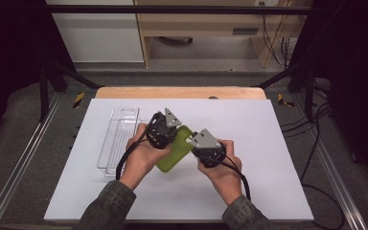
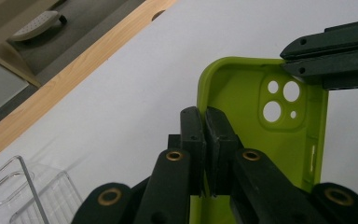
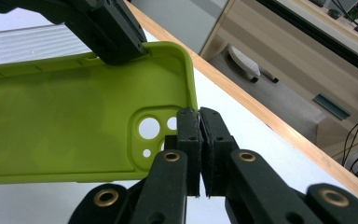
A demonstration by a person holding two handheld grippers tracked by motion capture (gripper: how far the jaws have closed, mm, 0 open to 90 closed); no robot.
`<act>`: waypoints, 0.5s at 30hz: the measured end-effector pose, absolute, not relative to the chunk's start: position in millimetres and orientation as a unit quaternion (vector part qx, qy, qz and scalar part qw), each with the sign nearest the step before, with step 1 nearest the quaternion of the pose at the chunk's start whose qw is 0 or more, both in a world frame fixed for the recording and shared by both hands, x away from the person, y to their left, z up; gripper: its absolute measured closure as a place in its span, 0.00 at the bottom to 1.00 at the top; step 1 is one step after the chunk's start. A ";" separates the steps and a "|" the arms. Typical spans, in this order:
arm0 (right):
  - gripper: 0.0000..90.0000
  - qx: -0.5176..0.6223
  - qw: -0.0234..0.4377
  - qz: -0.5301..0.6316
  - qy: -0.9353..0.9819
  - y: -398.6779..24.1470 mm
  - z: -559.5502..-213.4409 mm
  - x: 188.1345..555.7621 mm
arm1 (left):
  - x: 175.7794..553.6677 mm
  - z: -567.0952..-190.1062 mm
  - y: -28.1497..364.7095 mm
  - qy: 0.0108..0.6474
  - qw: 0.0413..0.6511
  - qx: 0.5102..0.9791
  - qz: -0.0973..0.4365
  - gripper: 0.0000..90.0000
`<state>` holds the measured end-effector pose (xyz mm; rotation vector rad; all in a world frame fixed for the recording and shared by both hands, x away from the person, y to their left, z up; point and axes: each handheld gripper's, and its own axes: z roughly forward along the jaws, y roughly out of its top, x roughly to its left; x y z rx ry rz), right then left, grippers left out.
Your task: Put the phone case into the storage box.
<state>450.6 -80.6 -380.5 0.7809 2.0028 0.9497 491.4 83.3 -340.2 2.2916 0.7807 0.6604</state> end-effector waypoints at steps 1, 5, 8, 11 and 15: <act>0.97 0.306 0.386 0.374 0.786 -80.7 -380.4 450.6 | 490.9 -339.7 83.4 0.295 0.310 0.868 0.251 0.96; 0.96 0.304 0.385 0.376 0.786 -80.9 -380.2 450.8 | 489.4 -339.2 83.3 0.293 0.310 0.867 0.256 0.97; 0.95 0.305 0.383 0.381 0.784 -82.0 -379.9 450.8 | 488.5 -339.8 82.6 0.291 0.312 0.866 0.259 0.97; 0.91 0.307 0.376 0.392 0.781 -84.0 -379.5 451.7 | 488.8 -340.6 83.4 0.296 0.315 0.863 0.261 0.97; 0.82 0.308 0.365 0.407 0.779 -85.3 -379.8 452.3 | 490.6 -341.1 85.9 0.302 0.314 0.861 0.262 0.97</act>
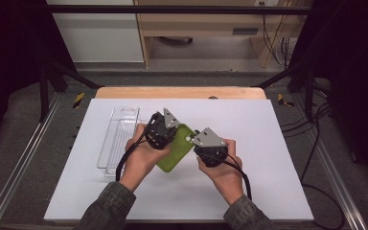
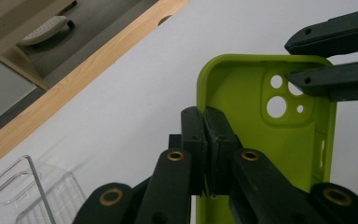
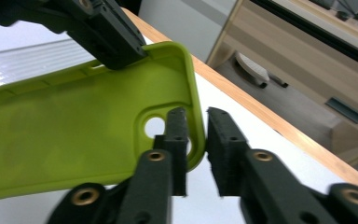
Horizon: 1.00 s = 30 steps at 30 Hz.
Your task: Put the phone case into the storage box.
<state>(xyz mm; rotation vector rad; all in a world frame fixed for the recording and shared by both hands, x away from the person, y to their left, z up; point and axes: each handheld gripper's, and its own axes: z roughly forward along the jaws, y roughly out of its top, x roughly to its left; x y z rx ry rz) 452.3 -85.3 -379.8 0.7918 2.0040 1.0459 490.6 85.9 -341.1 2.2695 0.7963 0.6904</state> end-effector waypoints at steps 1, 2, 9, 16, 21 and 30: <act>0.78 0.307 0.364 0.409 0.778 -85.3 -379.9 452.3 | 491.0 -341.9 86.3 0.303 0.316 0.860 0.263 0.97; 0.75 0.304 0.360 0.415 0.778 -85.3 -379.9 452.0 | 491.3 -342.2 86.6 0.304 0.316 0.860 0.263 0.97; 0.51 0.308 0.344 0.444 0.768 -88.9 -379.5 453.5 | 491.0 -345.4 89.9 0.308 0.313 0.857 0.268 0.97; 0.35 0.313 0.327 0.473 0.756 -96.8 -378.0 456.7 | 491.3 -345.4 91.7 0.307 0.312 0.855 0.279 0.97; 0.24 0.326 0.324 0.477 0.749 -105.7 -375.5 456.4 | 490.7 -345.6 94.6 0.313 0.320 0.846 0.290 0.97; 0.11 0.334 0.344 0.473 0.739 -120.7 -375.1 457.3 | 489.7 -345.1 104.2 0.324 0.341 0.828 0.306 0.97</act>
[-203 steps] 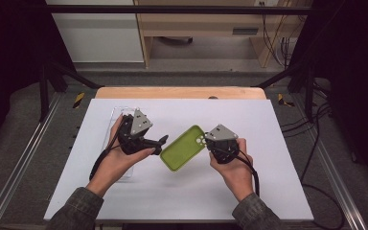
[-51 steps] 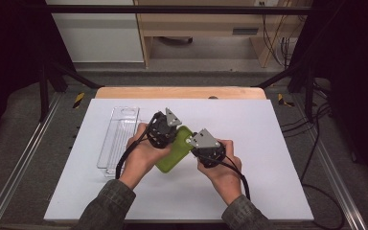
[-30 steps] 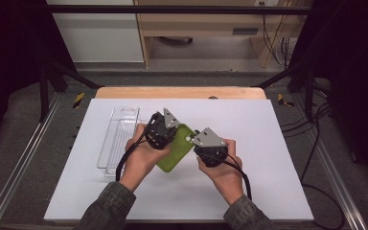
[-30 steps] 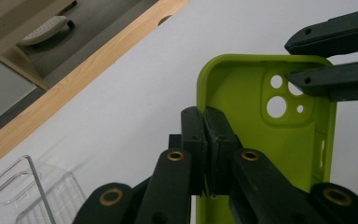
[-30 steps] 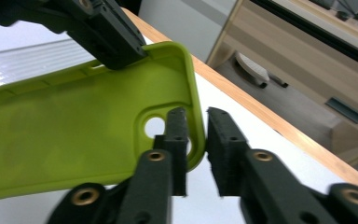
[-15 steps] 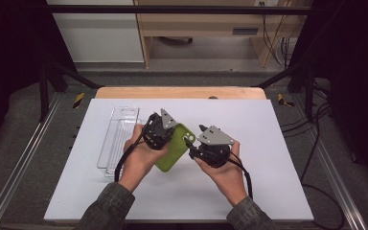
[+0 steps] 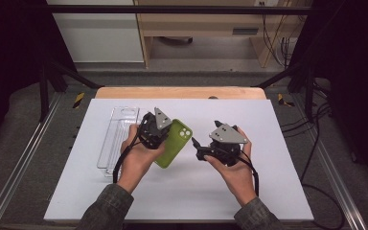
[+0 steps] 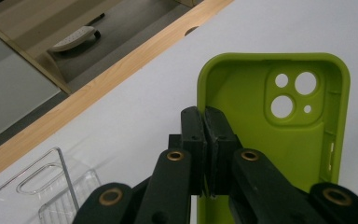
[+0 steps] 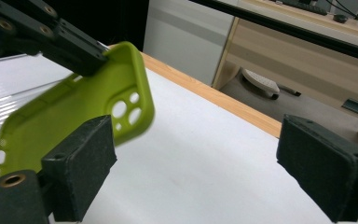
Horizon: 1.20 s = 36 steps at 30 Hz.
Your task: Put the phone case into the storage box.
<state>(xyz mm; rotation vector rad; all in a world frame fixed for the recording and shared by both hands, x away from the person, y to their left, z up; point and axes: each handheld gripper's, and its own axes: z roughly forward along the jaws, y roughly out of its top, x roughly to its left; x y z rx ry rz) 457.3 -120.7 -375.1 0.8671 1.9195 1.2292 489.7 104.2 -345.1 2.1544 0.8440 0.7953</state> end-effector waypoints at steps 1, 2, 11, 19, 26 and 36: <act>0.10 0.334 0.344 0.472 0.740 -121.8 -375.5 457.7 | 489.4 -345.0 105.4 0.326 0.342 0.826 0.307 0.97; 0.10 0.335 0.342 0.472 0.740 -123.0 -375.6 457.9 | 489.0 -344.7 106.6 0.326 0.343 0.825 0.309 0.97; 0.08 0.341 0.338 0.468 0.742 -133.9 -378.1 459.1 | 485.3 -339.6 118.7 0.336 0.363 0.806 0.324 0.97; 0.11 0.339 0.363 0.482 0.722 -150.0 -388.0 462.4 | 484.6 -335.9 131.2 0.344 0.385 0.788 0.337 0.97; 0.12 0.342 0.378 0.499 0.701 -168.9 -400.3 462.8 | 484.4 -333.5 142.3 0.353 0.395 0.774 0.346 0.97; 0.10 0.355 0.355 0.518 0.693 -189.8 -411.0 458.5 | 483.8 -330.7 160.1 0.362 0.413 0.757 0.355 0.97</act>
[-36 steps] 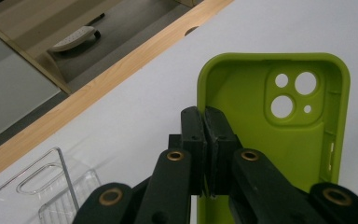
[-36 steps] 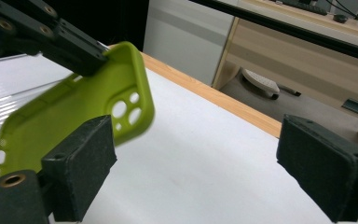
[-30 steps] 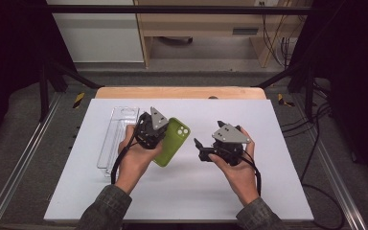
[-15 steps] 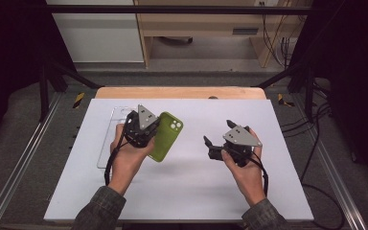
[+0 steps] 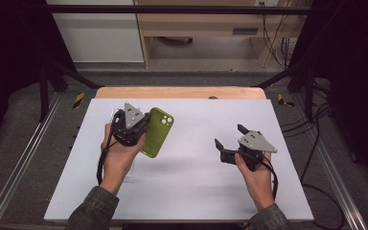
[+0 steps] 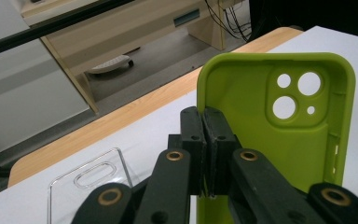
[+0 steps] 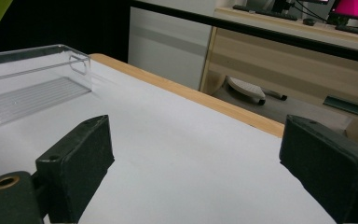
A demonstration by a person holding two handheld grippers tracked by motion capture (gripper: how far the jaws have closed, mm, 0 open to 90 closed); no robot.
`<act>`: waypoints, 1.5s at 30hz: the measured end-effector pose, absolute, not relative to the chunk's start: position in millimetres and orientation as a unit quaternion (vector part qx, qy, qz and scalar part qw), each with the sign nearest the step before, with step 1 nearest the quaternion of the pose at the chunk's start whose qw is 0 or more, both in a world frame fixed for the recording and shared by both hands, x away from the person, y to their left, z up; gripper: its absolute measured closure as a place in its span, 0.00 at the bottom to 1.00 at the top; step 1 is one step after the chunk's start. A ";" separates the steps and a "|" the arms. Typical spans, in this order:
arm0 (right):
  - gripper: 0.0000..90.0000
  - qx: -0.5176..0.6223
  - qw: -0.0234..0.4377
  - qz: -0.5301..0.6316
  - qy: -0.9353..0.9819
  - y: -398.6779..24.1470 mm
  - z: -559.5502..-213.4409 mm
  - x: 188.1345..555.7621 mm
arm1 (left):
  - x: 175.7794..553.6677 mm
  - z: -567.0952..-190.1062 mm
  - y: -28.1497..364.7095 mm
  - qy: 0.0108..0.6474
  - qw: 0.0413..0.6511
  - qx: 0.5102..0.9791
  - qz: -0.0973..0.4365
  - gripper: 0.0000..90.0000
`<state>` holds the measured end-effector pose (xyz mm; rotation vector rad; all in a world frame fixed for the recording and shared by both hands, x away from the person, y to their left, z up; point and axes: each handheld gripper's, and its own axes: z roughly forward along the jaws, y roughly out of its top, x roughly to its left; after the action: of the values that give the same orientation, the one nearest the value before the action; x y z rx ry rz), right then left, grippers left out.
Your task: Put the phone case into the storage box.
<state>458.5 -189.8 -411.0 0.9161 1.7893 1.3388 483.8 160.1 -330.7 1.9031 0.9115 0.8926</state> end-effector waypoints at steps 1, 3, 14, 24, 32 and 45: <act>0.10 0.356 0.353 0.522 0.690 -191.9 -411.8 457.5 | 483.3 -329.8 161.8 0.363 0.416 0.754 0.357 0.97; 0.09 0.359 0.353 0.523 0.687 -195.8 -413.5 455.5 | 483.1 -328.3 165.5 0.365 0.420 0.748 0.361 0.97; 0.06 0.361 0.354 0.534 0.677 -207.8 -423.6 441.7 | 483.0 -320.5 190.0 0.384 0.438 0.719 0.379 0.97; 0.05 0.362 0.352 0.543 0.670 -215.6 -430.0 432.2 | 486.3 -314.7 209.2 0.399 0.444 0.702 0.389 0.97; 0.05 0.365 0.345 0.553 0.665 -222.2 -432.3 427.7 | 487.6 -312.9 220.6 0.409 0.447 0.691 0.395 0.97; 0.05 0.365 0.335 0.565 0.660 -227.7 -436.2 419.0 | 489.8 -308.4 238.7 0.423 0.448 0.675 0.407 0.97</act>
<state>419.0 -227.7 -436.2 0.9535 1.7212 1.4746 489.8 238.7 -308.4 1.6693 1.0458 1.0063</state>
